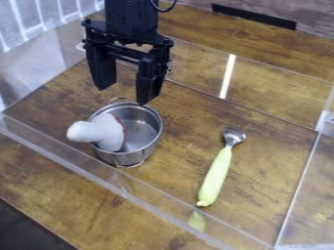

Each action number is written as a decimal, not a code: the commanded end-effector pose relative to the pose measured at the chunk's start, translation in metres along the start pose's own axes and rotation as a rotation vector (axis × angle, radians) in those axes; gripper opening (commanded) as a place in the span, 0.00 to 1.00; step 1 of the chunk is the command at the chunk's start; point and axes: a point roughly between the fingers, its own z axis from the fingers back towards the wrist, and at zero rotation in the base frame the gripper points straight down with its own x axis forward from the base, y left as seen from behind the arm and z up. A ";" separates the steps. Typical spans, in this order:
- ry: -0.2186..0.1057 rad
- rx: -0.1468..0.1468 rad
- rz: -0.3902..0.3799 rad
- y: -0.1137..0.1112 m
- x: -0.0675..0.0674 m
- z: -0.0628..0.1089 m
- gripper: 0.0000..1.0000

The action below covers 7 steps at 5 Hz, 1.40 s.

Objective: Move the green spoon to the left

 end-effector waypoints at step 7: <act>0.022 -0.008 -0.071 -0.090 0.016 -0.075 1.00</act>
